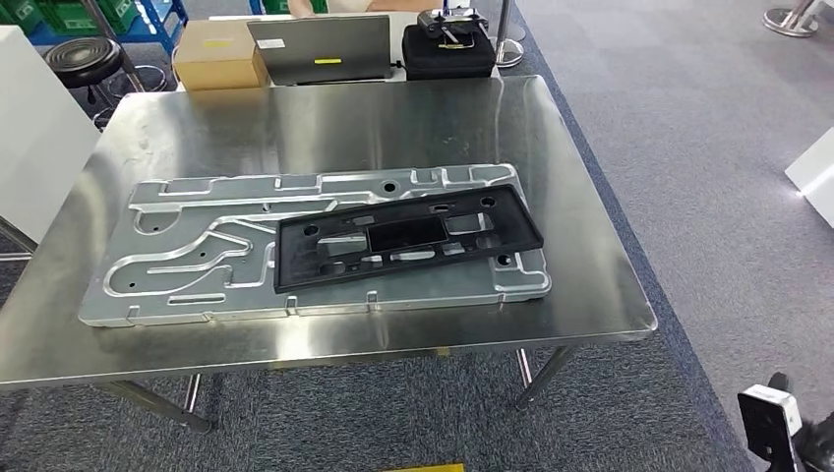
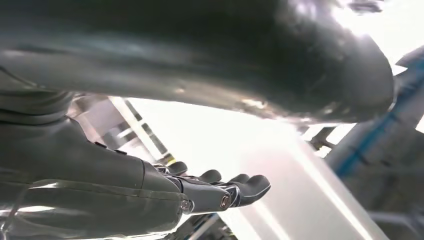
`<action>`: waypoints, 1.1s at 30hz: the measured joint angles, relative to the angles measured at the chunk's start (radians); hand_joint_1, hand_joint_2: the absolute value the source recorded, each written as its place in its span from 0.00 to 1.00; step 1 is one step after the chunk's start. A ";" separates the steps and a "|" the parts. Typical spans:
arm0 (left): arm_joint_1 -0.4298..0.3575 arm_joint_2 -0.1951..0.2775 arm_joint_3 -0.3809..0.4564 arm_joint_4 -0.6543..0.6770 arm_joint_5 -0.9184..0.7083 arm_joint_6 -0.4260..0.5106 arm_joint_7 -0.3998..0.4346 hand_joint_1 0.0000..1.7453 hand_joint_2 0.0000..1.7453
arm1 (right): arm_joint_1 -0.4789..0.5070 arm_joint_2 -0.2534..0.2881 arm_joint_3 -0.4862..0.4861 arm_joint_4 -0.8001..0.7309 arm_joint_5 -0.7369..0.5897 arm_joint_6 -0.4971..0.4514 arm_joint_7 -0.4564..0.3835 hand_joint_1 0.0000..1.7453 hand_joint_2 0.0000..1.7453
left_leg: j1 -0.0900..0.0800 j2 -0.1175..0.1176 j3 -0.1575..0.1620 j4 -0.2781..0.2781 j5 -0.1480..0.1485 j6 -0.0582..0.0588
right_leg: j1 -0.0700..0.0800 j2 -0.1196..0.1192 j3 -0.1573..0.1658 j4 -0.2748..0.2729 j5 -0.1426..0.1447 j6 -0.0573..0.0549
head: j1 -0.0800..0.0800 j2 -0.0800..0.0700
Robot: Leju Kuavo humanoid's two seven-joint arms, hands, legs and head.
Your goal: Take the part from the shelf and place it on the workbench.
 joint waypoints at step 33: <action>-0.007 -0.030 0.023 0.000 -0.009 -0.008 0.039 0.00 0.00 | -0.098 0.075 -0.352 1.084 0.629 0.151 0.556 0.00 0.00 | -0.004 0.017 0.055 -0.039 -0.008 0.023 | 0.000 0.009 -0.035 0.022 -0.013 0.002 | 0.000 0.000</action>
